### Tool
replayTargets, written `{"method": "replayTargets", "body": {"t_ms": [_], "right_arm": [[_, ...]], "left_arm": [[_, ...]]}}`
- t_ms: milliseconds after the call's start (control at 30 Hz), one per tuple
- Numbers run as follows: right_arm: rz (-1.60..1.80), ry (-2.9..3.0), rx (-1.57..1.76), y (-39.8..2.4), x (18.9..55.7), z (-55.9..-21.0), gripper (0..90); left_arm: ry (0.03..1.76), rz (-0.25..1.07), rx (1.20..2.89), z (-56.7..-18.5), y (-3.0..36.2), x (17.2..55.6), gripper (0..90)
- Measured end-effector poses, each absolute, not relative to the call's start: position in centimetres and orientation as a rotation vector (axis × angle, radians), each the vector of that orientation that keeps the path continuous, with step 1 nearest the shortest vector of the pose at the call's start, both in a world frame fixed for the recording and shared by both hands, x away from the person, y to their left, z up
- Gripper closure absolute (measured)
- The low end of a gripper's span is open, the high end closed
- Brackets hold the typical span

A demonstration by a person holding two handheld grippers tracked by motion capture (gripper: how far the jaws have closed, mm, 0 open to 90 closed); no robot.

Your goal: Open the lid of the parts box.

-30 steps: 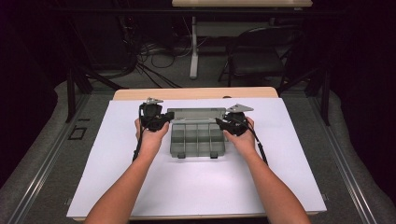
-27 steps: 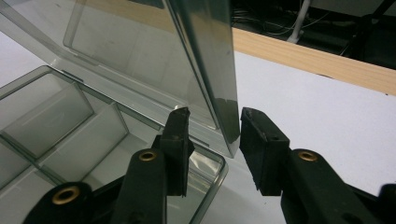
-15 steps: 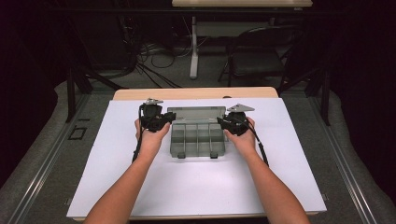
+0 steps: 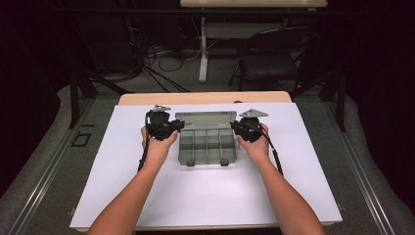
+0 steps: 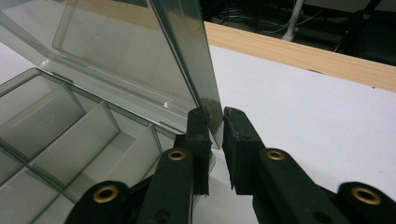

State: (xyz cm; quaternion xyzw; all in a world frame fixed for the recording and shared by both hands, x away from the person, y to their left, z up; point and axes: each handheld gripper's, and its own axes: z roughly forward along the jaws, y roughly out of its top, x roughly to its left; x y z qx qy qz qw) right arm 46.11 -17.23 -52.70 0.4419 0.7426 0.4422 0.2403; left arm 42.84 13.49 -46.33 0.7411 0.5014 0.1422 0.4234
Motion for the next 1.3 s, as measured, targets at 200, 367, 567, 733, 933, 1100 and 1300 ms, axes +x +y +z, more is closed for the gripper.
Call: {"method": "replayTargets", "body": {"t_ms": [200,367,567,733,933,1100,1300], "right_arm": [[1.189,2.031,1.192,-17.2,46.0,-52.7,83.2],[1.175,2.028,1.186,-17.1,45.9,-52.7,83.9],[1.166,2.026,1.184,-17.1,45.8,-52.6,84.5],[1.152,2.021,1.187,-16.9,45.7,-52.6,84.9],[1.14,2.015,1.195,-16.8,45.7,-52.6,85.2],[1.138,2.016,1.197,-16.8,45.6,-52.6,85.1],[1.138,2.014,1.208,-16.8,45.5,-52.6,85.0]], "left_arm": [[1.255,0.363,1.854,-46.4,13.5,42.9,75.4],[1.257,0.366,1.852,-46.4,13.6,43.0,75.6],[1.255,0.368,1.856,-46.4,13.6,43.0,75.6],[1.26,0.363,1.876,-46.7,13.5,42.9,74.7],[1.266,0.346,1.933,-47.5,13.3,43.0,72.6],[1.264,0.341,1.987,-48.4,13.0,42.7,68.0],[1.269,0.326,2.053,-49.9,12.9,42.0,61.4]]}}
